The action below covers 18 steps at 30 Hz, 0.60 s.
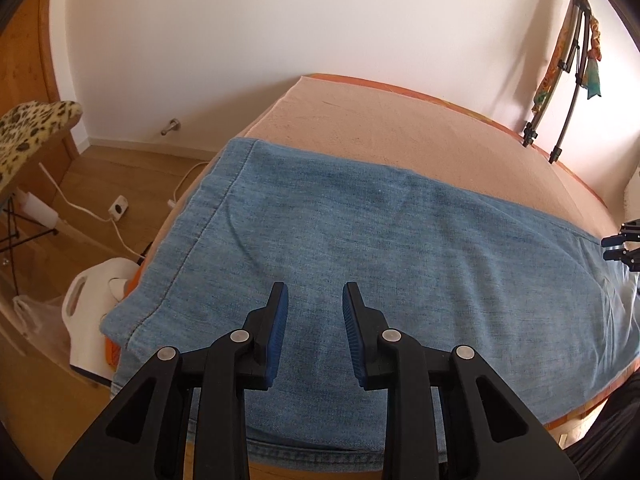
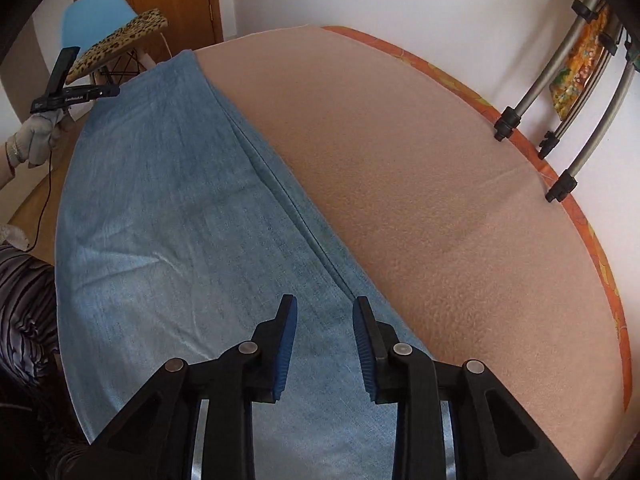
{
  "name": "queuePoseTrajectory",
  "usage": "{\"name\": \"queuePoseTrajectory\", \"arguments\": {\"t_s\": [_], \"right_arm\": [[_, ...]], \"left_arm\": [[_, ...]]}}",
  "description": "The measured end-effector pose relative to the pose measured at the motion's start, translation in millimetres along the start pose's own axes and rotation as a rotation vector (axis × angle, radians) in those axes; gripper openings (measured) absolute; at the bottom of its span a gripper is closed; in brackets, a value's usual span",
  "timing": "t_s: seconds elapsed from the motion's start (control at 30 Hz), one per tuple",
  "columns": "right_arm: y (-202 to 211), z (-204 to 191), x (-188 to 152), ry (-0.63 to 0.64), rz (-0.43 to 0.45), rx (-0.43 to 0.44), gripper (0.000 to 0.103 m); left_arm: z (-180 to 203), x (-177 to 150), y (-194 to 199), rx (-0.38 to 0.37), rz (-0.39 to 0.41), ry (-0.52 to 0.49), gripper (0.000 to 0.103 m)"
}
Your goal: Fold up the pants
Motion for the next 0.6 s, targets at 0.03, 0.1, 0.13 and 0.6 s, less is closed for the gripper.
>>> {"name": "queuePoseTrajectory", "arguments": {"t_s": [0.03,0.1,0.13,0.6], "right_arm": [[-6,2,0,0.005,-0.016,-0.006,0.028],[-13,6,0,0.012,-0.039,-0.004,0.028],[-14,7,0,0.015,-0.044,-0.001,0.028],[-2,-7,7,0.054,-0.02,-0.089,0.0]], "left_arm": [[1,-1,-1,-0.001,-0.002,-0.001,0.026],[1,-4,-5,-0.003,-0.009,-0.001,0.026],[1,-6,-7,-0.003,-0.014,-0.002,0.026],[2,-8,-12,0.014,-0.003,-0.01,0.026]]}}
Point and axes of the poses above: each gripper's, at about its wrist camera, not at the fingertips, and y roughly against the way its jaws point, z to its right, x to its top, the point moved 6 cm from there along -y, roughly the way its jaws point, and after that the axes turned 14 degrees about x, right-handed, at the moved point
